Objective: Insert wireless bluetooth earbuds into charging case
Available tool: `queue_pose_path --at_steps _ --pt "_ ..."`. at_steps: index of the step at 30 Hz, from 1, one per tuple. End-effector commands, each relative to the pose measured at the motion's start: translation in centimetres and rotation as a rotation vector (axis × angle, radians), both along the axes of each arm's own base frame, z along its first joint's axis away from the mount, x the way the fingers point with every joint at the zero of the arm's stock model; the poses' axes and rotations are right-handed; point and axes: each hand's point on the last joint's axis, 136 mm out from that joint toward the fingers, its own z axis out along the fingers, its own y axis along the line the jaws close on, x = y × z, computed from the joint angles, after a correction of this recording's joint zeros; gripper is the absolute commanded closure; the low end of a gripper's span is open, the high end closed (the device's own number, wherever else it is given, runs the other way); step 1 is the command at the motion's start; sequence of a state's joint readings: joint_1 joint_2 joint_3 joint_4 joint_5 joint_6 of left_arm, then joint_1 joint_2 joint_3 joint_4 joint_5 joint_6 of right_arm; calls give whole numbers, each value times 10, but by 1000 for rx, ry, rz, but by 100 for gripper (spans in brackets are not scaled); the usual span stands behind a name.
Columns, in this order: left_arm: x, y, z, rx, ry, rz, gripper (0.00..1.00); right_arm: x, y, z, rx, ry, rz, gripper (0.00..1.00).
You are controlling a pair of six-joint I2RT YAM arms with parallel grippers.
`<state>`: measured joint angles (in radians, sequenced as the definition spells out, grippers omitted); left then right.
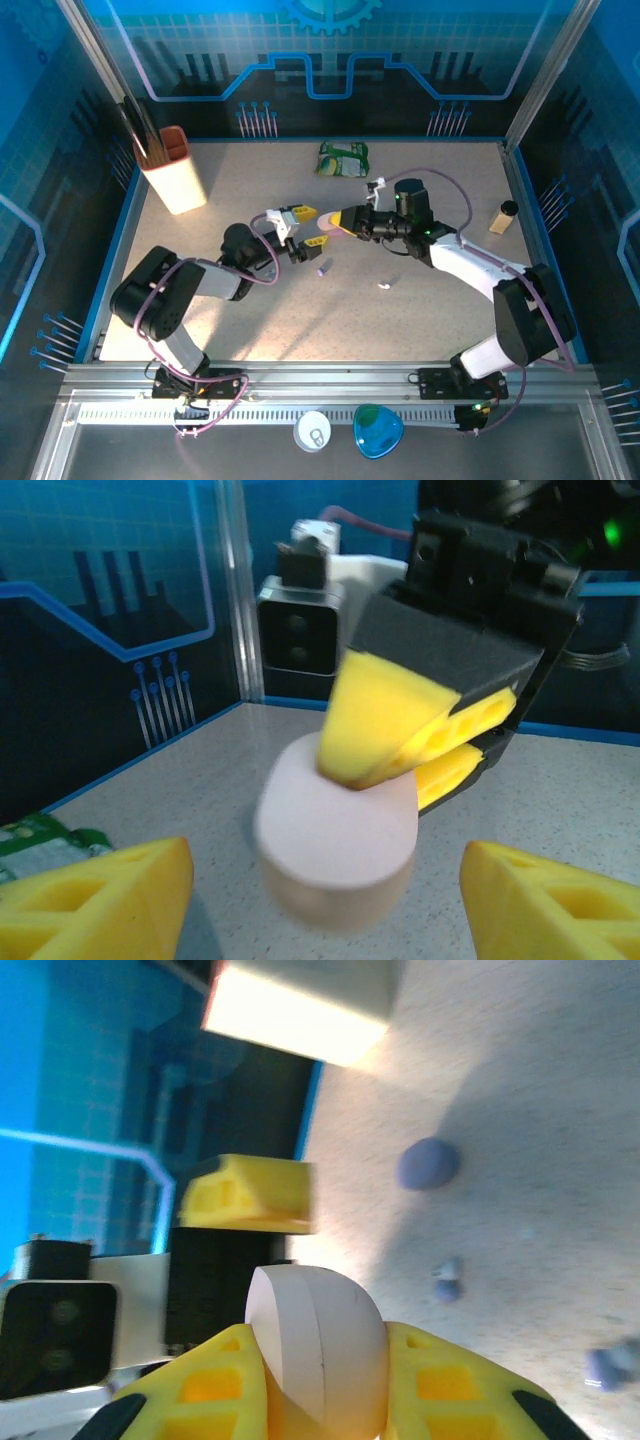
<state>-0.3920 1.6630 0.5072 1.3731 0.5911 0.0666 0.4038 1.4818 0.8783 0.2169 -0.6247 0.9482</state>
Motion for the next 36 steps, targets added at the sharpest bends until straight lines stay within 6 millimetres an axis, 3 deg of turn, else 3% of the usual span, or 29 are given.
queue_pose_path --at_steps 1,8,13,17,21,27,31,36 --pt "0 17 5 -18 28 32 22 5 -48 -50 -216 48 -144 78" --pt "13 36 -12 119 89 146 1 1 -103 -112 -384 141 -269 78" --pt "24 46 -32 316 161 211 1 -7 -129 -155 -431 235 -312 78" --pt "31 55 -40 424 223 252 1 -8 -140 -169 -451 263 -346 75" --pt "37 72 -52 543 273 330 1 -7 -147 -166 -474 255 -357 58" --pt "43 102 -74 733 425 417 1 -3 -166 -136 -597 181 -387 31" --pt "41 127 -95 829 583 443 1 -1 -171 -112 -662 114 -384 27" --pt "38 154 -116 888 755 466 1 1 -157 -93 -659 62 -356 26"
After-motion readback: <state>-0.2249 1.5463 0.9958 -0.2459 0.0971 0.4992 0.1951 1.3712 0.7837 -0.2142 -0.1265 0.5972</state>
